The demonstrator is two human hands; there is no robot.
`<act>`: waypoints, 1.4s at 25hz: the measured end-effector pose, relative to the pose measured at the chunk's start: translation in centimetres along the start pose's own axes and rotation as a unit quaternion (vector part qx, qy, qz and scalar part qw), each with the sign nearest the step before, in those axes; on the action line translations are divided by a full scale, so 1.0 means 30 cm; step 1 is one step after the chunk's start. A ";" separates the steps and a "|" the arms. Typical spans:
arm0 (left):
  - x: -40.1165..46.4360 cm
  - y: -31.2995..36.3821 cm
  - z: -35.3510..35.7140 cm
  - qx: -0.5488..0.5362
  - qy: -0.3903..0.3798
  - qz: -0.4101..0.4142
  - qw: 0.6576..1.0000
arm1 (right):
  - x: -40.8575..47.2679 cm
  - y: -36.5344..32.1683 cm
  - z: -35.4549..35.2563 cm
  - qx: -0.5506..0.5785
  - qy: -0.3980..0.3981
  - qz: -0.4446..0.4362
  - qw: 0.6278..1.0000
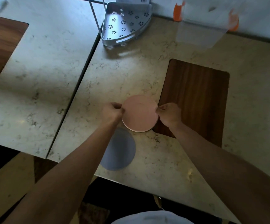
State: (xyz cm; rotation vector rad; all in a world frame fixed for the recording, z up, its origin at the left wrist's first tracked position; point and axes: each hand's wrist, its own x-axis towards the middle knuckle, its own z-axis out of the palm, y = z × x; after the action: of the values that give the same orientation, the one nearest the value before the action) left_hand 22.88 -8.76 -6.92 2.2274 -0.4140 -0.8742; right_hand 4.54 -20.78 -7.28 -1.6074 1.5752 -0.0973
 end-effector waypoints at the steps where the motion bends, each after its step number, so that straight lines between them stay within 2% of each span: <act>1: -0.006 -0.002 0.000 0.017 0.002 0.019 1.000 | -0.007 0.001 0.001 -0.017 0.012 -0.009 1.000; 4: -0.016 0.004 0.007 0.062 0.002 0.062 0.996 | -0.035 0.002 0.007 -0.045 0.050 -0.025 0.997; 7: -0.020 0.026 0.028 0.168 -0.001 0.097 0.981 | -0.062 -0.003 0.013 -0.076 0.063 -0.051 0.994; 9: -0.025 0.038 0.036 0.234 0.009 0.111 0.966 | -0.071 -0.011 0.020 -0.080 0.061 -0.039 0.994; 11: -0.024 0.044 0.040 0.250 0.013 0.106 0.962 | -0.071 -0.018 0.026 -0.078 0.060 -0.013 0.995; 17: -0.017 0.058 0.048 0.229 0.005 0.089 0.969 | -0.042 -0.027 0.025 -0.024 0.021 0.050 0.998; 21: -0.005 0.051 0.053 0.181 0.004 0.063 0.981 | -0.043 -0.016 0.028 0.010 0.006 0.035 0.999; 25: -0.009 0.063 0.045 0.072 0.003 0.010 0.997 | -0.036 0.006 0.014 0.084 0.010 0.022 0.996; 31: -0.046 0.052 -0.059 -0.041 0.011 -0.040 0.998 | -0.076 -0.034 0.013 0.155 -0.013 0.016 0.988; 35: -0.132 -0.015 -0.172 -0.065 0.034 -0.040 0.997 | -0.169 -0.065 0.058 0.125 -0.049 -0.013 0.991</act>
State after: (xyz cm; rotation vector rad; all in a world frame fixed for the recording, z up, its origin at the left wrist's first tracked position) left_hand 23.61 -3.87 -2.65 2.1597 -0.2308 -0.8406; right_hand 6.08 -15.92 -4.70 -1.4152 1.4080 -0.2175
